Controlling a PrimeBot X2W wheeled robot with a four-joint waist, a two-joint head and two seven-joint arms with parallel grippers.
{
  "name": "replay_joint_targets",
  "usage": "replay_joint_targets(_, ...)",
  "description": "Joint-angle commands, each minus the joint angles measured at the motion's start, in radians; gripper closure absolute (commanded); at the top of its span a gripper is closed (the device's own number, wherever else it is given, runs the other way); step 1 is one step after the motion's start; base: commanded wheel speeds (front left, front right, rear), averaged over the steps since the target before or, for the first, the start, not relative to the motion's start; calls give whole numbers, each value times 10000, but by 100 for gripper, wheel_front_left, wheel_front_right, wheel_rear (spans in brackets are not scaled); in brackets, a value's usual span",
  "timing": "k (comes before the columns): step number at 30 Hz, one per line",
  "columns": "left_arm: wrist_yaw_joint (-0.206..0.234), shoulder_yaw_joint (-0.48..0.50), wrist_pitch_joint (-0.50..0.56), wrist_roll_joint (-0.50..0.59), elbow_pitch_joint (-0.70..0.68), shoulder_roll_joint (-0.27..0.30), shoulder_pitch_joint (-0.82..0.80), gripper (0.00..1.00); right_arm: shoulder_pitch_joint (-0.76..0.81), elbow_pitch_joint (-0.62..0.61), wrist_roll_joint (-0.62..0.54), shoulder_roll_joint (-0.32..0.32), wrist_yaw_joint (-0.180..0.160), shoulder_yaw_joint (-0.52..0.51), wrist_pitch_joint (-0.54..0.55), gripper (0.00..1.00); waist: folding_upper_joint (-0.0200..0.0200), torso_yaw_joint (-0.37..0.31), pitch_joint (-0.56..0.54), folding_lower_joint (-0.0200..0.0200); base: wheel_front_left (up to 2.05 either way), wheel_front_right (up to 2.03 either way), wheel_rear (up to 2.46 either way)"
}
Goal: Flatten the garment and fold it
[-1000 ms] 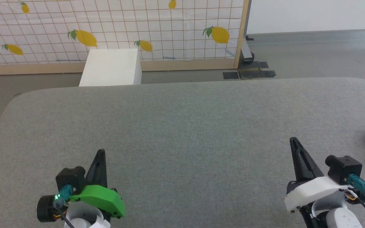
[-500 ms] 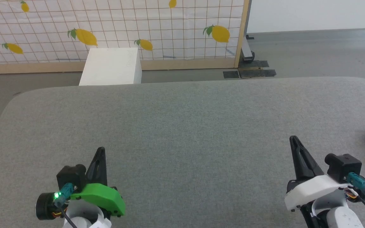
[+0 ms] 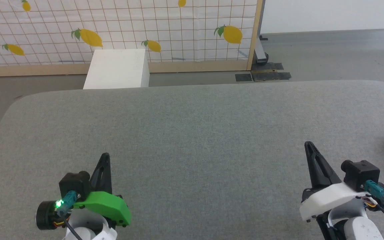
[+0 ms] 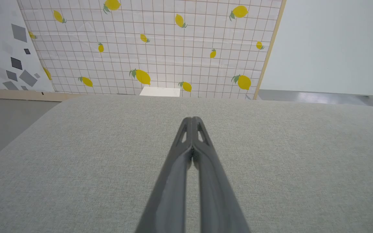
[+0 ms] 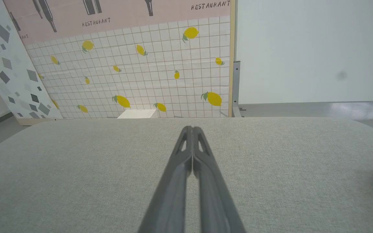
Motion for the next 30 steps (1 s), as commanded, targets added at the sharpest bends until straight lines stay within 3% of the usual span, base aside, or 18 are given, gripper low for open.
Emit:
replay_joint_targets(1, -44, 41, 53, 156, -79, -70, 140, 100, 165, -93, -134, 4, -4, 7, 37, 100, 27, 2, 3, 0, 0, 0, 0)
replay_joint_targets(30, -146, 312, 409, 774, -497, -263, 257, 100, 305, -532, -596, 7, -8, 16, 339, 100, 48, 34, 84, 0, 0, 0, 0)
